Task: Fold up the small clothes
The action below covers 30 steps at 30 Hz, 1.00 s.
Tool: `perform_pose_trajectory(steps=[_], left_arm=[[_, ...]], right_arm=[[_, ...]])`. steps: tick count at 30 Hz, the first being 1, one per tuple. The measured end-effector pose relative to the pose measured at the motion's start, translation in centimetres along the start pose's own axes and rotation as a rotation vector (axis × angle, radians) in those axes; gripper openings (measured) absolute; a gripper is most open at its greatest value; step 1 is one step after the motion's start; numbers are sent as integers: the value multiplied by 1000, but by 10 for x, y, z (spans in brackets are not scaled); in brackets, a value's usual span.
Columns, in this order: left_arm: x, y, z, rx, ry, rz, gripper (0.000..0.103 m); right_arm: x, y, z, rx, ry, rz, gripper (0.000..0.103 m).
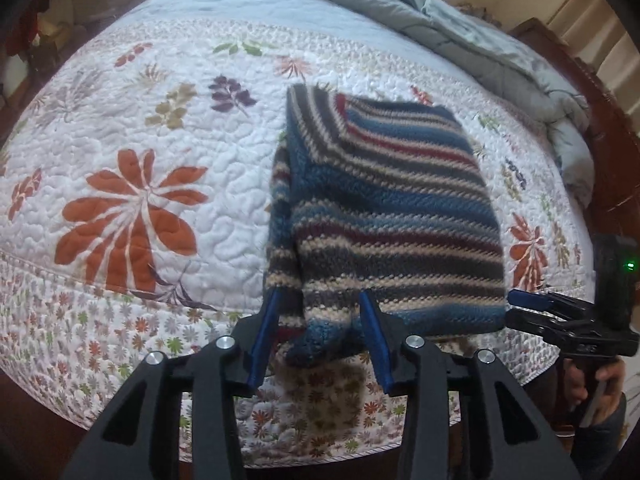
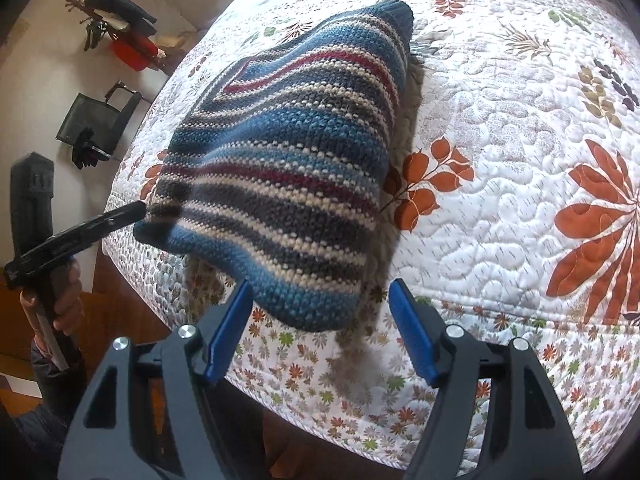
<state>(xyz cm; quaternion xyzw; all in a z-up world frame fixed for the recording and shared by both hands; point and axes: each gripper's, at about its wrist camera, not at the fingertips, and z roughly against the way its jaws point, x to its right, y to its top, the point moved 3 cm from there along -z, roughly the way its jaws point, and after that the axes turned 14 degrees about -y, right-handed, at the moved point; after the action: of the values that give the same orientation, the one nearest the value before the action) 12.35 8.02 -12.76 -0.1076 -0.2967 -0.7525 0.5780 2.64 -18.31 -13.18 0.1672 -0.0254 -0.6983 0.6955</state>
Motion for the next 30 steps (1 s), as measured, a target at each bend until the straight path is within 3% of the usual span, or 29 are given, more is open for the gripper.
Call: perform_pose_trajectory(steps=[2, 4, 7, 11, 18, 23, 25, 30], left_arm=[[1, -3, -7, -14, -23, 4, 40], [-1, -4, -13, -29, -17, 4, 20], [-13, -5, -13, -26, -42, 73, 16], [-29, -3, 4, 23, -16, 86, 15], [-54, -11, -40, -50, 102, 88, 15], [-44, -7, -23, -13, 84, 93, 18], [-39, -6, -9, 16, 77, 94, 23], [-20, -1, 19, 112, 141, 37, 27]], right_arm=[[0, -2, 0, -1, 0, -2, 70], [-1, -3, -2, -5, 0, -9, 70], [0, -5, -4, -12, -3, -17, 70], [0, -6, -3, -8, 0, -23, 70], [-3, -5, -8, -15, -12, -27, 70], [-2, -6, -9, -26, -15, -25, 73], [2, -4, -10, -29, 0, -40, 73], [5, -3, -20, -55, 34, -40, 74]])
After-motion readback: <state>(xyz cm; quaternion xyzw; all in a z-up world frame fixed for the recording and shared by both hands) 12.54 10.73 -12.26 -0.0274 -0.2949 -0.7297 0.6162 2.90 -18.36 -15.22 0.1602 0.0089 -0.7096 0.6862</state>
